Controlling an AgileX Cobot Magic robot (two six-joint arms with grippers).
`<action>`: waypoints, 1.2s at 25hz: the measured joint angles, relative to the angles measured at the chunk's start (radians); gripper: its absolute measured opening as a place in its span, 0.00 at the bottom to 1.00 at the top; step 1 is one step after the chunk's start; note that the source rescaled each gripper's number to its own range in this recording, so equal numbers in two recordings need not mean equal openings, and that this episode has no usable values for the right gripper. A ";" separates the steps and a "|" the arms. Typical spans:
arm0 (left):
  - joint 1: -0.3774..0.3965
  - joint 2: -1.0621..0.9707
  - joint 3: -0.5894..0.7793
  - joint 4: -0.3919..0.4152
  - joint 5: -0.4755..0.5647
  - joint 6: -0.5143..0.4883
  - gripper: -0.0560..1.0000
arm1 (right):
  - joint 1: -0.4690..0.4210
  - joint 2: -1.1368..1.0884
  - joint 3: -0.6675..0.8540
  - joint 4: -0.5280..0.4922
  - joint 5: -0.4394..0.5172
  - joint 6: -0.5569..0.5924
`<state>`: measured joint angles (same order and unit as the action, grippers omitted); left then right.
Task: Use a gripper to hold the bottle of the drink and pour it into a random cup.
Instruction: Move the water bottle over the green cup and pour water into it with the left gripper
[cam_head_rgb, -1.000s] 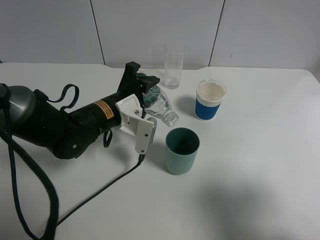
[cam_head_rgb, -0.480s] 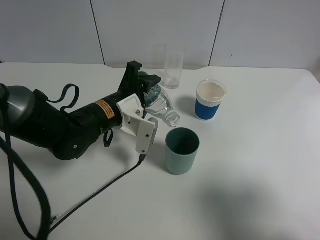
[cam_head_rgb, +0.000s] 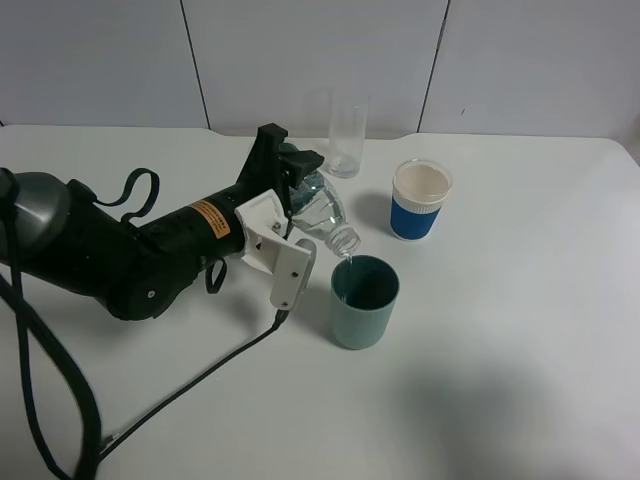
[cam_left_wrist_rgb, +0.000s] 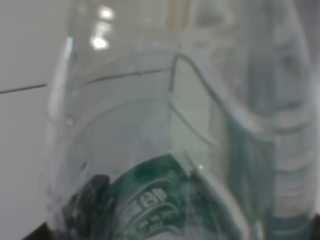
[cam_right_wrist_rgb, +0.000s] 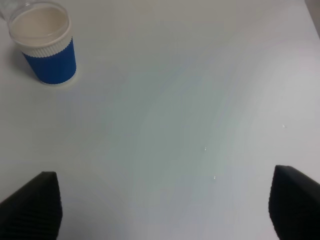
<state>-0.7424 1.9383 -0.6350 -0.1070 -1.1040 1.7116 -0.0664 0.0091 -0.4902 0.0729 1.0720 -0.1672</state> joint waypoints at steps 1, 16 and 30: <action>0.000 0.000 0.000 0.000 0.000 0.006 0.07 | 0.000 0.000 0.000 0.000 0.000 0.000; 0.000 0.000 0.000 0.000 0.000 0.021 0.07 | 0.000 0.000 0.000 0.000 0.000 0.000; 0.000 0.000 0.000 0.000 0.000 0.054 0.07 | 0.000 0.000 0.000 0.000 0.000 0.000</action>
<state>-0.7424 1.9383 -0.6350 -0.1070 -1.1040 1.7661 -0.0664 0.0091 -0.4902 0.0729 1.0720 -0.1672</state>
